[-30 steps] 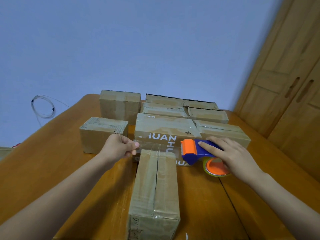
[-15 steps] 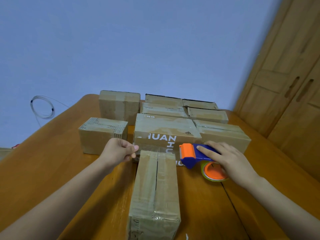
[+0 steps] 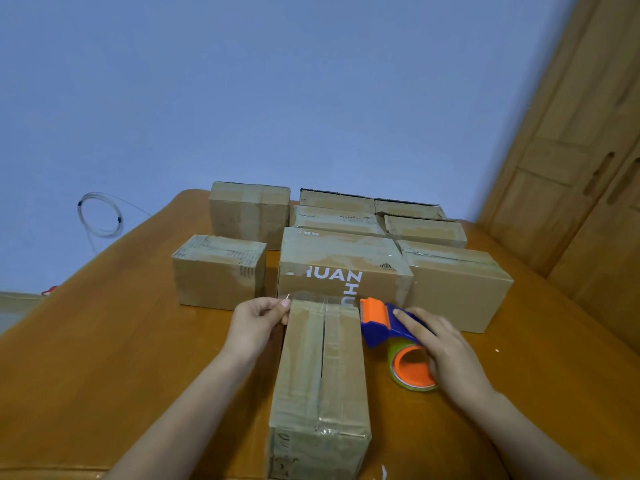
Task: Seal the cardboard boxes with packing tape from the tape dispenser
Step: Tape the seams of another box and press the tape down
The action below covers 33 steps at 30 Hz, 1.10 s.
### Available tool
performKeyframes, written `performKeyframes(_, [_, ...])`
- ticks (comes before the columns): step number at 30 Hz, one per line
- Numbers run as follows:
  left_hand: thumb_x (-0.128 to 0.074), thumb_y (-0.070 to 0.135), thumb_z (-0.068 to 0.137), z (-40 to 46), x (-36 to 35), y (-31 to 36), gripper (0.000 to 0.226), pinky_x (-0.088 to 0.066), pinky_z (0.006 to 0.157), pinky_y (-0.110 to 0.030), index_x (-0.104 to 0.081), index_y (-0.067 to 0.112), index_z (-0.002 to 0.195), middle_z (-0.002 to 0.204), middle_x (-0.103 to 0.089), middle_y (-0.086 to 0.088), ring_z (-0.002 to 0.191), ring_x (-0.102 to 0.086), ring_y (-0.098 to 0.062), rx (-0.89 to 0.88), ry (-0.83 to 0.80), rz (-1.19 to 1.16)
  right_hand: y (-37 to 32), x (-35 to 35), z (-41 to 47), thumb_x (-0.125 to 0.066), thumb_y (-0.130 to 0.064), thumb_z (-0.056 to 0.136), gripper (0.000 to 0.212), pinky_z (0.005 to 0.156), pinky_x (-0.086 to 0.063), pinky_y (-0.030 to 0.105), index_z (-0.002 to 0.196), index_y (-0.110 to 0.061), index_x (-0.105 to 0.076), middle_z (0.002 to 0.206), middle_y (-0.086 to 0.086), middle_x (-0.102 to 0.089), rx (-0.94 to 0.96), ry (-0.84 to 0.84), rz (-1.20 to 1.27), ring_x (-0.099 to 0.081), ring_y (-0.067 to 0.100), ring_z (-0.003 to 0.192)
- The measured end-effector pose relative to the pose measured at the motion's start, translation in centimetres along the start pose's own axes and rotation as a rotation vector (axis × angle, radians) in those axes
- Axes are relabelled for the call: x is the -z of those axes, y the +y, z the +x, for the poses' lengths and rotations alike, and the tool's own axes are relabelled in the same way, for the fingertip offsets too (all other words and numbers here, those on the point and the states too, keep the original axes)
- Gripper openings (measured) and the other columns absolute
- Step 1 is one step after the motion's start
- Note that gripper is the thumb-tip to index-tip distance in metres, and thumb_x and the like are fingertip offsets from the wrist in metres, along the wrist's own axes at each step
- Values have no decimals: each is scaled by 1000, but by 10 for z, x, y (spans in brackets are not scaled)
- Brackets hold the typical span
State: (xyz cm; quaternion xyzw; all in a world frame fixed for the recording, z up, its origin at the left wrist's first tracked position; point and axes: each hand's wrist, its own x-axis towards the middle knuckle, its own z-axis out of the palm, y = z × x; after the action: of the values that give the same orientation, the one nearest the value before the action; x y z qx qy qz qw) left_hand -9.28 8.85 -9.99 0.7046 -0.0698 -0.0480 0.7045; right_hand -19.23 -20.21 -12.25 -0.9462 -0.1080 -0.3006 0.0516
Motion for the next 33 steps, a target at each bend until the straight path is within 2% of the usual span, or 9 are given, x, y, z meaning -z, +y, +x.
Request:
performKeyframes(5, [-57,19,94,-7,-2,0,19,-47,99,-50,-73,11,102,84,-73,-13,86,-70,-24,-64,17,26,-6,-7,-6,-66,9,76,76,78,-54,42,140,-25,-42,128,9,-57,-42,44,32,-48,22,110])
performKeyframes(8, [-58,21,94,-2,1,1,57,-41,105,-46,-36,17,146,65,-66,-4,78,-66,-10,17,10,71,-10,-7,-7,-79,11,64,90,75,-54,39,139,-24,-41,125,10,-59,-67,50,15,-45,19,109])
performKeyframes(11, [-56,27,94,-4,1,-3,68,-47,95,-36,-22,14,151,65,-57,-1,81,-63,-14,81,-28,105,-12,-8,-8,-82,11,61,94,73,-55,39,138,-23,-41,123,11,-60,-77,66,6,-44,19,109])
performKeyframes(14, [-54,32,94,-10,-3,-10,63,-51,83,-34,-29,12,148,80,-61,-7,84,-64,-19,121,-6,77,-16,-9,-9,-81,13,60,94,72,-55,41,138,-22,-42,123,11,-59,-89,92,10,-44,20,108])
performKeyframes(17, [-58,34,93,-6,-3,-11,57,-51,90,-44,-38,12,141,92,-63,-6,93,-64,-24,169,31,46,-22,-9,-11,-79,16,60,93,73,-55,42,137,-22,-43,122,12,-60,-117,118,44,-44,20,108])
performKeyframes(19, [-62,31,91,-5,-2,-8,42,-52,90,-47,-48,11,125,98,-62,-7,98,-62,-27,171,56,119,-26,-9,-13,-78,16,61,93,74,-55,43,137,-23,-42,123,12,-60,-138,126,58,-44,21,109])
performKeyframes(22, [-60,9,92,-5,5,5,10,-54,74,-37,-54,6,85,83,-64,-8,89,-64,-27,98,43,289,-32,-10,-18,-82,9,63,92,72,-55,38,139,-25,-40,125,11,-58,-171,114,56,-43,20,112])
performKeyframes(28, [-62,14,92,4,27,54,24,-45,45,-21,-57,4,71,50,-55,2,47,-52,-10,58,-140,455,-66,-7,-21,-88,2,56,95,69,-57,35,136,-24,-43,122,8,-58,-208,126,31,-43,19,111])
performKeyframes(33, [-41,30,102,13,30,82,42,-48,66,-30,-68,2,86,86,-65,-14,74,-59,-22,42,-136,748,-110,-7,-18,-95,-15,45,99,62,-57,30,132,-24,-48,116,5,-60,-249,83,18,-58,22,101])
